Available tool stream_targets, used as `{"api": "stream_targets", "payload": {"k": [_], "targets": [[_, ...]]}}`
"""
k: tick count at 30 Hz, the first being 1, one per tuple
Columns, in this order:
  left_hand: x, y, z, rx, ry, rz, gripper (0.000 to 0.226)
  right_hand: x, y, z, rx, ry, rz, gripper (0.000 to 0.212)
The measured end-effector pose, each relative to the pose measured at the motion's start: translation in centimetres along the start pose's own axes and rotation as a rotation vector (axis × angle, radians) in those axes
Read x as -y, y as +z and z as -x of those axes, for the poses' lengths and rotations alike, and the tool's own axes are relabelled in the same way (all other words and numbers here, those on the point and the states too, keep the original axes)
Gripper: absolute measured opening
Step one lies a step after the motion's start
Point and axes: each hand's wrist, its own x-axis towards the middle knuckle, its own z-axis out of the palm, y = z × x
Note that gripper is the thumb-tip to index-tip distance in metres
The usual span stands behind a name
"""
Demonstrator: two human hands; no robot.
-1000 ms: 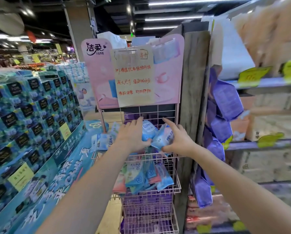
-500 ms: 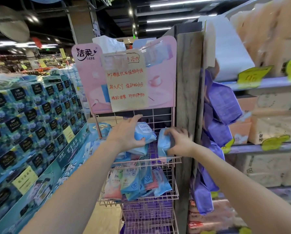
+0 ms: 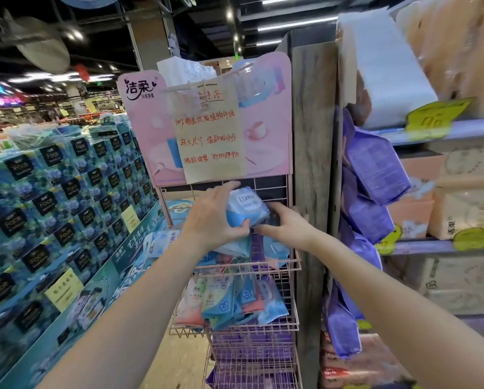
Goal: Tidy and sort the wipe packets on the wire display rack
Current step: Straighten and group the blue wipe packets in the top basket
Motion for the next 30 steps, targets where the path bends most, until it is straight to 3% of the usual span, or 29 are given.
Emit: {"api": "stream_targets", "payload": {"k": [3, 7, 8, 10, 12, 16, 22, 24, 27, 30], "targets": [[-1.4, 0.3, -0.4, -0.109, -0.035, 0.015, 0.078, 0.6, 0.3, 0.0, -0.182, -0.061, -0.173, 0.055], [-4.4, 2.0, -0.5, -0.193, -0.179, 0.023, 0.078, 2.4, -1.3, 1.2, -0.206, 0.019, -0.719, 0.060], [-5.1, 2.5, -0.4, -0.202, -0.215, 0.034, 0.079, 2.4, -1.7, 1.3, -0.189, 0.058, -0.835, 0.053], [-6.2, 3.5, -0.1, -0.211, -0.276, 0.058, 0.079, 2.6, -2.2, 1.6, -0.165, 0.060, -0.945, 0.019], [-6.9, 4.4, 0.4, -0.196, -0.313, 0.097, 0.079, 2.6, -2.4, 2.0, -0.173, 0.027, -0.891, 0.014], [-7.1, 5.7, 1.5, -0.066, -0.333, 0.286, 0.078, 1.7, -2.6, 2.5, -0.233, -0.002, -0.716, 0.030], [-6.1, 5.6, 2.9, 0.100, -0.256, 0.426, 0.074, 0.7, -2.0, 2.4, -0.366, 0.132, -0.581, 0.018], [-5.8, 5.7, 3.1, 0.113, -0.240, 0.407, 0.072, 0.5, -1.5, 2.6, -0.371, 0.142, -0.527, 0.029], [-5.6, 5.5, 3.6, 0.122, -0.267, 0.404, 0.072, 0.1, -1.6, 2.6, -0.322, 0.149, -0.480, 0.075], [-5.5, 5.0, 3.9, 0.142, -0.291, 0.446, 0.066, -1.5, -1.9, 1.6, -0.298, 0.163, -0.460, 0.077]]}}
